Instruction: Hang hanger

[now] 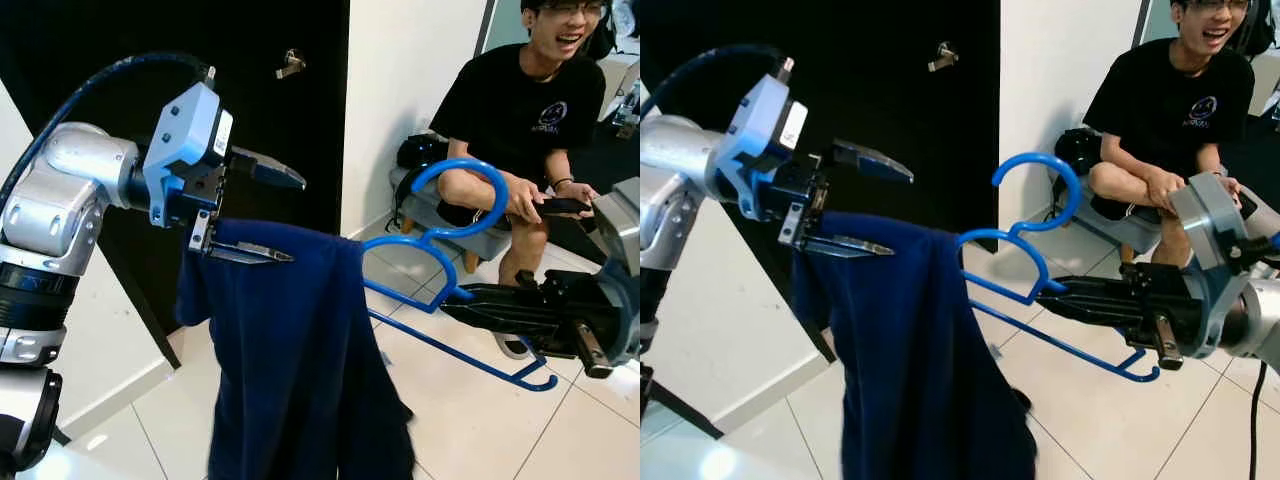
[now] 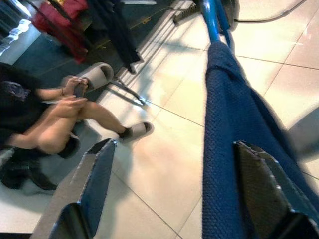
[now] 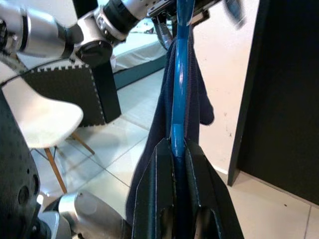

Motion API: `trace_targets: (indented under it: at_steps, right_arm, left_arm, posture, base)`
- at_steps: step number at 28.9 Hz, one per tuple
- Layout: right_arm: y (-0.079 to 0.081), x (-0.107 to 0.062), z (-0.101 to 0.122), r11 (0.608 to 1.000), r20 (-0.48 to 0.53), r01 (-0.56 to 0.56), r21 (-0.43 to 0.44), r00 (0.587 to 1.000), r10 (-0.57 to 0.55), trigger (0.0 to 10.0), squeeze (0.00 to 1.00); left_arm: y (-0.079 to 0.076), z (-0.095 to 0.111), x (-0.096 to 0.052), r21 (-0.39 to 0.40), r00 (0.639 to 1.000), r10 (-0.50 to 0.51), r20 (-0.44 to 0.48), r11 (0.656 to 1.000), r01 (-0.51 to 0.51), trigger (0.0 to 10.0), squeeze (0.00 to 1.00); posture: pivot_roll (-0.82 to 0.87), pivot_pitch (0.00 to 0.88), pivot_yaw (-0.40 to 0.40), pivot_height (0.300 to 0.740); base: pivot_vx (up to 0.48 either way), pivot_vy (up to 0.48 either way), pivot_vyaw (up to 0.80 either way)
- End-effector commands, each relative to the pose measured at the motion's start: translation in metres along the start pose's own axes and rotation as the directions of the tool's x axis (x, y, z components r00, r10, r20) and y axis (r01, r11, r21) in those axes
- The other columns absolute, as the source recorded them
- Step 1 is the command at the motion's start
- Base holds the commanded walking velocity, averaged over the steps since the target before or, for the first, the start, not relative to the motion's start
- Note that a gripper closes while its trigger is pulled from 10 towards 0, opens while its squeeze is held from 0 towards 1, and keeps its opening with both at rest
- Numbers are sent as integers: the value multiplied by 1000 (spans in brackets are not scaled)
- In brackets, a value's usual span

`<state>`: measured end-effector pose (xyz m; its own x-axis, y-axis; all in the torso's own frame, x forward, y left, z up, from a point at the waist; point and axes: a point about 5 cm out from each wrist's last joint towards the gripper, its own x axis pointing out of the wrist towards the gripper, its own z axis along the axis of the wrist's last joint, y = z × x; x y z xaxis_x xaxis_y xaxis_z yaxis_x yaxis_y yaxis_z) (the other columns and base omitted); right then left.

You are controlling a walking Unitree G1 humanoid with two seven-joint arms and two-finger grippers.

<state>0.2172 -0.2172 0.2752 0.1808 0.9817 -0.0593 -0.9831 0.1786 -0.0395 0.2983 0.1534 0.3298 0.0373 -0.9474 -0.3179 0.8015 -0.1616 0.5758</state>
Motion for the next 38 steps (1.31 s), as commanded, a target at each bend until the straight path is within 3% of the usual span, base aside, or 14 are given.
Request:
trace_targets:
  at_steps: [1, 2, 5, 8, 19, 22, 25, 26, 29, 33, 35, 36, 37, 38]
  right_arm:
    - [5, 3, 13, 994, 31, -70, -89, 997, 73, 10000, 0]
    - [5, 3, 13, 994, 31, -70, -89, 997, 73, 10000, 0]
    - [5, 3, 14, 991, 15, -81, -108, 996, 83, 10000, 0]
    - [6, 4, 15, 990, 15, -89, -114, 996, 92, 10000, 0]
    - [4, 10, 17, 987, 24, -80, -139, 996, 84, 10000, 0]
    - [3, 15, 15, 988, 54, -42, -147, 997, 51, 10000, 0]
    - [0, 16, 13, 989, 64, -8, -149, 998, 18, 10000, 0]
    - [-5, 16, 10, 991, 87, 51, -127, 995, -40, 10000, 1000]
    - [-8, 15, 7, 990, 101, 96, -102, 991, -86, 10000, 1000]
    - [-9, -8, -2, 966, 126, 253, -53, 961, -245, 10000, 1000]
    - [-9, -8, -2, 966, 126, 253, -53, 961, -245, 10000, 1000]
    - [-6, -24, -2, 946, 142, 322, -42, 939, -313, 10000, 1000]
    - [-6, -24, -2, 946, 142, 322, -42, 939, -313, 10000, 1000]
    - [2, -43, -1, 922, 159, 386, -30, 913, -376, 10000, 1000]
  left_arm:
    - [-6, -8, -2, -54, 997, -61, -48, 997, 58, 0, 0]
    - [-6, -8, -2, -54, 997, -61, -48, 997, 58, 0, 0]
    - [-21, -17, 5, -120, 973, -211, -94, 972, 200, 0, 0]
    - [-23, -22, 10, -130, 963, -243, -116, 965, 228, 0, 0]
    - [-17, -24, 17, -101, 963, -238, -123, 969, 227, 0, 0]
    - [-6, -20, 22, -29, 981, -175, -87, 984, 173, 0, 0]
    - [-2, -18, 23, -6, 987, -144, -67, 990, 144, 0, 0]
    - [2, -17, 23, 5, 992, -118, -48, 993, 118, 0, 0]
    - [5, -16, 23, 8, 995, -98, -30, 995, 98, 0, 0]
    - [11, -19, 14, -14, 999, -46, -11, 999, 46, 0, 0]
    - [11, -19, 14, -14, 999, -46, -11, 999, 46, 0, 0]
    - [12, -23, 8, -23, 1000, -25, -17, 999, 25, 0, 0]
    - [12, -23, 8, -23, 1000, -25, -17, 999, 25, 0, 0]
    - [15, -27, 0, -35, 1000, 4, -16, 999, -5, 0, 0]
  posture:
    - [15, 15, 65, 740]
    - [15, 15, 65, 740]
    - [10, 12, 71, 740]
    - [10, 15, 70, 740]
    - [7, 19, 70, 740]
    - [2, 19, 71, 740]
    - [0, 19, 72, 740]
    - [-2, 22, 71, 740]
    - [-2, 20, 71, 740]
    - [-12, 19, 73, 740]
    - [-12, 19, 73, 740]
    - [-26, 22, 77, 740]
    - [-26, 22, 77, 740]
    - [-33, 24, 77, 740]
  base:
    - [0, 0, 0]
    - [0, 0, 0]
    - [0, 0, 0]
    - [0, 0, 0]
    - [0, 0, 0]
    - [0, 0, 0]
    - [0, 0, 0]
    - [0, 0, 0]
    - [0, 0, 0]
    - [0, 0, 0]
    - [0, 0, 0]
    - [0, 0, 0]
    - [0, 0, 0]
    - [0, 0, 0]
